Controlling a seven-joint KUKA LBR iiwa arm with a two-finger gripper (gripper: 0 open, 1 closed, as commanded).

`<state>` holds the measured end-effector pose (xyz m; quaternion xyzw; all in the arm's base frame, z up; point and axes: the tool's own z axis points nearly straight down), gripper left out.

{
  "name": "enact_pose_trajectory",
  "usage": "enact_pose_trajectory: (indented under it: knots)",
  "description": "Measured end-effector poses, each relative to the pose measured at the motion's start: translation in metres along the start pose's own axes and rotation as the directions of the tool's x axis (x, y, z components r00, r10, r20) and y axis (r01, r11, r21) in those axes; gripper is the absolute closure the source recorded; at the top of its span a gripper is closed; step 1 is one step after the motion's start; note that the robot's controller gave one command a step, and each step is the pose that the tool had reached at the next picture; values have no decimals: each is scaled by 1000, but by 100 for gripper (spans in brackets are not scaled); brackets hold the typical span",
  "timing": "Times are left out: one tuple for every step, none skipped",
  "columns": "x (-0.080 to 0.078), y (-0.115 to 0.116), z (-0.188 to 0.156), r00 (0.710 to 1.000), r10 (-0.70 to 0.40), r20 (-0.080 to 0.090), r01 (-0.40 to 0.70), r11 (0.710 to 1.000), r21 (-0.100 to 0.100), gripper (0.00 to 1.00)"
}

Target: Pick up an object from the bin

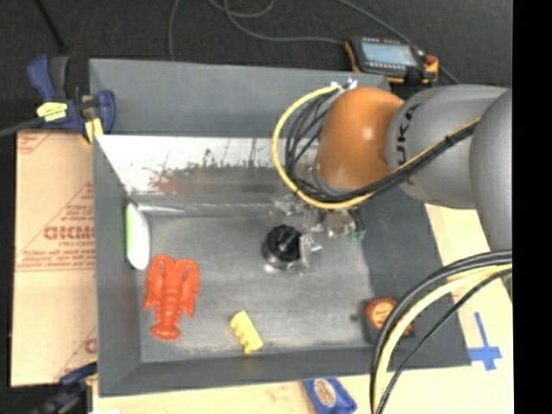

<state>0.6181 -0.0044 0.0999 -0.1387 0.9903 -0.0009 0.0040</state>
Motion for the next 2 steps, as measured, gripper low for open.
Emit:
enact_pose_trajectory:
  knots:
    - [-6, 1, 22, 996, -85, -4, 85, 996, -3, 0]
    - [-13, -10, 26, 932, -362, 5, 362, 932, 1, 100]
